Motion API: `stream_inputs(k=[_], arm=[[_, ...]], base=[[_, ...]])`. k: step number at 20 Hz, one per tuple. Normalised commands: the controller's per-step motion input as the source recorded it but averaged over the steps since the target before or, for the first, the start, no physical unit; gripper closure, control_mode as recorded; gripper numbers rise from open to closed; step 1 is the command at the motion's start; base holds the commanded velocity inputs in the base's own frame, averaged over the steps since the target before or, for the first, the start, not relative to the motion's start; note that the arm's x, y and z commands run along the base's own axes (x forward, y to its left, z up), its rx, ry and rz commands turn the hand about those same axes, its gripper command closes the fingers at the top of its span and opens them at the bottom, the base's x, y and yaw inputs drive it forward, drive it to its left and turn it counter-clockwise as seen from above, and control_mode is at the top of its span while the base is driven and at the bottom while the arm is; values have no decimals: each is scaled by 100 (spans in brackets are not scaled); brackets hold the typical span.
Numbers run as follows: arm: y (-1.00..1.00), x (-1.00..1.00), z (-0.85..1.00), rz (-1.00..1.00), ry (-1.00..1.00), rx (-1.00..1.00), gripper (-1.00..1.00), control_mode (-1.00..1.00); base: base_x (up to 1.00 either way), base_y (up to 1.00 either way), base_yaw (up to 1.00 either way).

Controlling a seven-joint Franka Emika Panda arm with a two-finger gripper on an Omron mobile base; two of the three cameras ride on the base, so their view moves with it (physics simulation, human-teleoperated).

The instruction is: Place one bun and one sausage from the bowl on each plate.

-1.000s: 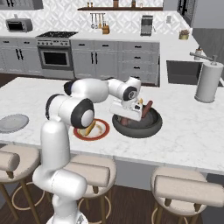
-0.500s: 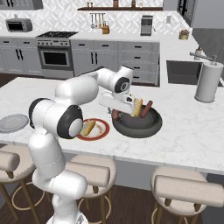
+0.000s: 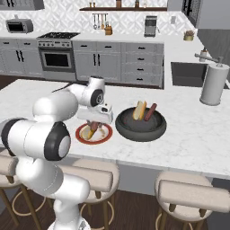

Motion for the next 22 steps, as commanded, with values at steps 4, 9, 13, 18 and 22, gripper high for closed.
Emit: stream_inputs(k=[4,9,13,18,22], arm=[[13,66,-51,0,0,-8,100,-100],[-1,79,-28,0,1,-1,100,-100],[-9,51,-35,0,3,0,100,-100],[-14,3,-54,0,0,0,100,-100],[1,-1,-37,0,0,0,-100,-100]], base=[[0,0,0],[0,0,0],[0,0,0],[0,0,0],[0,0,0]])
